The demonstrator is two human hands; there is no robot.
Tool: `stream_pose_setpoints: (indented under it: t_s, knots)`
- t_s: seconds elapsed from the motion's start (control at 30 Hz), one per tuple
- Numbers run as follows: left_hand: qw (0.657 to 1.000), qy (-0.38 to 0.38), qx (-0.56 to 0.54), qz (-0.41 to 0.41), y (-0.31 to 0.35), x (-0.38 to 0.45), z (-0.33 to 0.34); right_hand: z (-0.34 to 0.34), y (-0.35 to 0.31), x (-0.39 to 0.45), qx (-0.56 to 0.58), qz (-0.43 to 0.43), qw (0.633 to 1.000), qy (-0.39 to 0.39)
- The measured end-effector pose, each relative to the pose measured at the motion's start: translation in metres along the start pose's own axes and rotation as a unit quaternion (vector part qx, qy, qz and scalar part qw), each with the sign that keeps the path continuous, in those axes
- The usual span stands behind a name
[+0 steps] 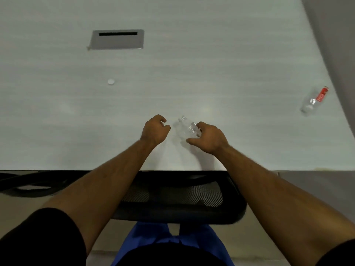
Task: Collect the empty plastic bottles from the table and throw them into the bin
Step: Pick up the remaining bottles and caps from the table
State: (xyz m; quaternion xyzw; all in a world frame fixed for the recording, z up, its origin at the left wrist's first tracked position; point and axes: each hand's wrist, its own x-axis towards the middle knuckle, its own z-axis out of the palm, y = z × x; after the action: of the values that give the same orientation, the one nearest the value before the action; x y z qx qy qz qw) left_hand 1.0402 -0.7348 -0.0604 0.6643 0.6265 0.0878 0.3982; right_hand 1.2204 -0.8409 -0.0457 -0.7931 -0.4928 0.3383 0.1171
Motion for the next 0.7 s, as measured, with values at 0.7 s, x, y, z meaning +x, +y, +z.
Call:
stream_pose_setpoints:
  t_s: [0.7]
  knots:
    - [0.979,0.118,0.158,-0.043,-0.08,0.239,-0.145,0.082,-0.201,0.176,0.183,0.022,0.983,-0.016]
